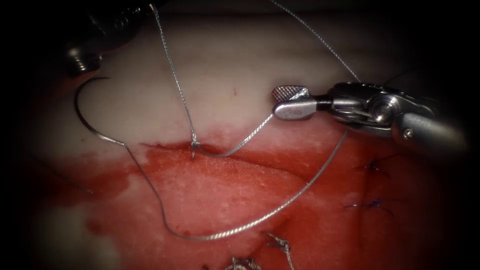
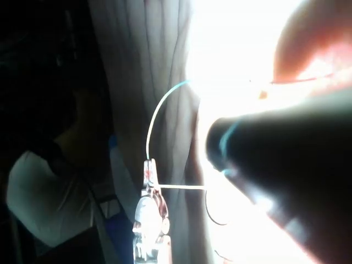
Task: Wound Closure
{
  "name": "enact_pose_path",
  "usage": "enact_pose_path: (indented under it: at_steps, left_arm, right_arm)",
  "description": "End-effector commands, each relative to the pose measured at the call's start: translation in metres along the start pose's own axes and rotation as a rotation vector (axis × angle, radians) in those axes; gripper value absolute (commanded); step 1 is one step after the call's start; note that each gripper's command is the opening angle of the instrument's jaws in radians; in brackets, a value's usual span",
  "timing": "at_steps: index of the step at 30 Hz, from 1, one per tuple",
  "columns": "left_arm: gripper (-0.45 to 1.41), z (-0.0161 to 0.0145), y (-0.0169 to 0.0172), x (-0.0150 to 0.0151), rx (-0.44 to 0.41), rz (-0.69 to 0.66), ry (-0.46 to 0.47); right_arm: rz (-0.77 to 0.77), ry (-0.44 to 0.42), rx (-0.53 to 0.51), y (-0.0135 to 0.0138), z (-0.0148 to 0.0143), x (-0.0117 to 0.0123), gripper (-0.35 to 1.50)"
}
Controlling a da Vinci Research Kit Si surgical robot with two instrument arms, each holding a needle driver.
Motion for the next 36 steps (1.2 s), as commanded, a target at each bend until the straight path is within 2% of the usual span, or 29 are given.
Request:
enact_pose_path:
  at_steps: [1, 3, 9, 11, 14, 16, 20, 24, 30, 36]
  left_arm:
    - [-0.45, 0.0003, -0.0014, 0.0011, 0.009, -0.002, 0.006]
    - [-0.45, 0.0003, -0.0014, 0.0011, 0.008, -0.002, 0.007]
    - [-0.45, 0.0004, -0.0012, 0.0011, 0.008, -0.001, 0.008]
    - [-0.45, 0.0004, -0.0012, 0.0011, 0.008, -0.001, 0.008]
    - [-0.45, 0.0005, -0.0011, 0.0013, 0.008, -0.001, 0.008]
    - [-0.45, 0.0005, -0.0012, 0.0015, 0.015, -0.003, 0.015]
    - [-0.45, 0.0009, -0.0012, 0.0021, 0.011, -0.006, 0.037]
    - [-0.45, 0.0015, -0.0004, 0.0027, -0.003, -0.003, 0.063]
    - [-0.45, 0.0017, -0.0003, 0.0029, -0.02, 0.0, 0.098]
    - [-0.45, 0.0016, -0.0004, 0.003, -0.018, 0.0, 0.098]
  right_arm:
    - [-0.003, -0.002, -0.01, 0.0002, -0.0007, -0.0019, 1.48]
    - [0.004, -0.002, -0.012, 0.0, -0.0018, -0.0024, 1.48]
    - [0.018, -0.061, 0.084, -0.0012, -0.0027, -0.0037, 1.48]
    - [0.023, -0.06, 0.083, -0.0014, -0.003, -0.0037, 1.46]
    - [0.019, -0.011, 0.001, -0.0016, -0.001, -0.0033, 1.45]
    - [0.008, 0.002, -0.016, -0.0012, 0.002, -0.0018, 1.46]
    - [-0.019, 0.019, -0.032, -0.0002, 0.0058, -0.0001, 1.45]
    - [-0.054, 0.079, -0.108, 0.0008, 0.0107, 0.0015, 1.48]
    - [-0.09, 0.1, -0.123, -0.0006, 0.0142, 0.0023, 1.48]
    - [-0.106, 0.064, -0.085, -0.0026, 0.0148, 0.0018, 1.48]
